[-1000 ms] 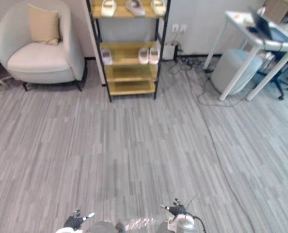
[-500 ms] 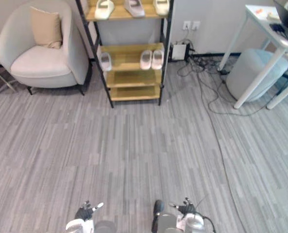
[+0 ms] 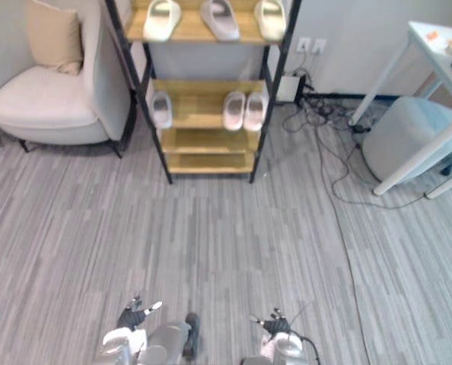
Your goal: Organize the slippers on the shoe rack
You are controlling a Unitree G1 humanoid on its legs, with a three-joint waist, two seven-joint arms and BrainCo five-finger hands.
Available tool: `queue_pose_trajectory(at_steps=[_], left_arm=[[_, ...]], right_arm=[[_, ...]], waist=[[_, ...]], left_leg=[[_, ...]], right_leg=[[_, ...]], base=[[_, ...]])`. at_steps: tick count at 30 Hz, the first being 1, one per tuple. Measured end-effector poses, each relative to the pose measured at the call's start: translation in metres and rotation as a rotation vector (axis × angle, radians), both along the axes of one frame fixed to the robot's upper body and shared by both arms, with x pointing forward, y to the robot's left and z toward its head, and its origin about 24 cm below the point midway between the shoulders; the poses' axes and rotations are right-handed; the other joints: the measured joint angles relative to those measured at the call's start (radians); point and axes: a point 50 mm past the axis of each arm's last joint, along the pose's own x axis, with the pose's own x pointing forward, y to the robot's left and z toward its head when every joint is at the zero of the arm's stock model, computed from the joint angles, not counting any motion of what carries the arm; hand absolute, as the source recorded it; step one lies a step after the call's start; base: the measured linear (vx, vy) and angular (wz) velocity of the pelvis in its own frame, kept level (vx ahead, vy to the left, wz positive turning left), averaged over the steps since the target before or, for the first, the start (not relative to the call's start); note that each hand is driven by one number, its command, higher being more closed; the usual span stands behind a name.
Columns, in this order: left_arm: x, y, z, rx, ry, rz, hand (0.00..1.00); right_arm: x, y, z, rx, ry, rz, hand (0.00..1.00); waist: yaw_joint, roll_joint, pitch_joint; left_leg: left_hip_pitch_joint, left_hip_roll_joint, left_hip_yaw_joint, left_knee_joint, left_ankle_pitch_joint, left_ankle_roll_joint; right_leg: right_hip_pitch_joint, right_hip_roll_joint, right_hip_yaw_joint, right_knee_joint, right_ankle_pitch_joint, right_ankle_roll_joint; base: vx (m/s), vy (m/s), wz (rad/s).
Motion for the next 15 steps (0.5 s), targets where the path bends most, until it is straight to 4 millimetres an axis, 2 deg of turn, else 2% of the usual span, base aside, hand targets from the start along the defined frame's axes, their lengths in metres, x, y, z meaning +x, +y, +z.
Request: queue_pose_trajectory(at_steps=[1,2,3,4,6,7,8,9,10,11,12,14,15], left_arm=[[-0.001,0.001,-0.001,0.006,0.009,-0.006,0.00],[-0.005,0.005,-0.002,0.023,0.036,-0.024,0.00],[-0.006,0.007,-0.002,0.030,0.041,-0.022,0.00],[-0.007,0.007,-0.002,0.031,0.042,-0.022,0.00],[-0.006,0.005,-0.003,0.027,0.039,-0.010,0.00],[-0.007,0.004,-0.003,0.023,0.042,-0.008,0.00],[-0.008,0.004,-0.003,0.023,0.043,-0.007,0.00],[-0.010,0.004,-0.004,0.024,0.048,-0.004,0.00],[-0.012,0.003,-0.005,0.020,0.053,-0.001,0.00],[-0.013,0.003,-0.005,0.020,0.056,0.000,0.00],[-0.015,-0.007,-0.008,-0.007,0.067,0.007,0.00],[-0.015,-0.021,-0.010,-0.046,0.067,0.007,0.00],[-0.013,-0.026,-0.009,-0.068,0.057,0.026,0.00]], right_arm=[[0.000,0.000,0.000,0.000,0.002,0.000,0.00],[-0.002,0.000,-0.001,-0.001,0.005,0.000,0.00],[-0.002,-0.001,0.000,-0.001,0.002,0.002,0.00],[-0.001,-0.001,0.000,-0.002,0.000,0.002,0.00],[0.004,-0.004,0.002,-0.009,-0.014,0.001,0.00],[0.007,-0.008,0.003,-0.018,-0.023,0.003,0.00],[0.007,-0.008,0.004,-0.019,-0.025,0.003,0.00],[0.007,-0.009,0.004,-0.021,-0.023,0.003,0.00],[0.003,-0.010,0.002,-0.021,-0.011,0.000,0.00],[0.000,-0.010,0.001,-0.021,-0.003,-0.002,0.00],[0.003,-0.017,0.003,-0.034,-0.012,-0.012,0.00],[0.004,-0.024,0.004,-0.046,-0.012,-0.023,0.00],[0.004,-0.026,0.005,-0.048,-0.016,-0.037,0.00]], waist=[[-0.003,0.000,0.000],[-0.012,-0.005,-0.004],[-0.015,-0.004,-0.004],[-0.016,-0.004,-0.004],[-0.027,0.011,0.004],[-0.030,0.024,0.011],[-0.032,0.025,0.011],[-0.041,0.018,0.010],[-0.056,0.002,0.005],[-0.061,-0.005,0.002],[-0.066,0.033,-0.001],[-0.072,0.084,-0.018],[-0.076,0.105,-0.017]], left_leg=[[0.025,-0.005,-0.002,-0.013,-0.004,0.002],[0.102,-0.008,-0.016,-0.058,-0.008,0.007],[0.151,0.005,-0.039,-0.086,-0.008,0.007],[0.157,0.009,-0.041,-0.090,-0.007,0.006],[0.196,0.054,-0.044,-0.089,0.004,-0.012],[0.228,0.078,-0.048,-0.091,0.008,-0.019],[0.238,0.083,-0.049,-0.093,0.008,-0.019],[0.265,0.082,-0.062,-0.105,0.002,-0.028],[0.297,0.072,-0.081,-0.108,-0.025,-0.072],[0.311,0.066,-0.096,-0.108,-0.036,-0.088],[0.342,0.097,-0.128,-0.101,-0.057,-0.115],[0.298,0.144,-0.168,0.002,-0.046,-0.131],[0.232,0.175,-0.181,0.168,-0.023,-0.155]], right_leg=[[-0.008,-0.014,-0.021,0.035,-0.009,-0.014],[-0.025,-0.038,-0.091,0.072,-0.047,-0.064],[-0.049,-0.027,-0.145,0.018,-0.085,-0.093],[-0.058,-0.021,-0.155,0.001,-0.091,-0.097],[-0.112,0.037,-0.191,-0.216,-0.083,-0.117],[-0.139,0.090,-0.179,-0.388,-0.019,-0.120],[-0.145,0.104,-0.170,-0.445,0.016,-0.121],[-0.151,0.137,-0.126,-0.616,0.126,-0.121],[-0.157,0.148,-0.070,-0.709,0.221,-0.122],[-0.157,0.148,-0.048,-0.721,0.269,-0.137],[-0.161,0.172,-0.033,-0.648,0.332,-0.187],[-0.150,0.200,-0.076,-0.600,0.261,-0.207],[-0.108,0.218,-0.109,-0.605,0.220,-0.210]], base=[[0.46,0.065,0.18],[0.55,-0.002,0.28],[0.45,-0.014,0.29],[0.45,-0.056,0.29],[0.44,-0.086,0.22],[0.45,-0.098,0.13],[0.47,-0.122,0.18],[0.62,-0.216,0.36],[0.53,-0.191,0.45],[0.69,-0.273,0.50],[0.45,-0.173,0.36],[0.47,-0.198,0.52],[0.48,-0.223,0.57]])
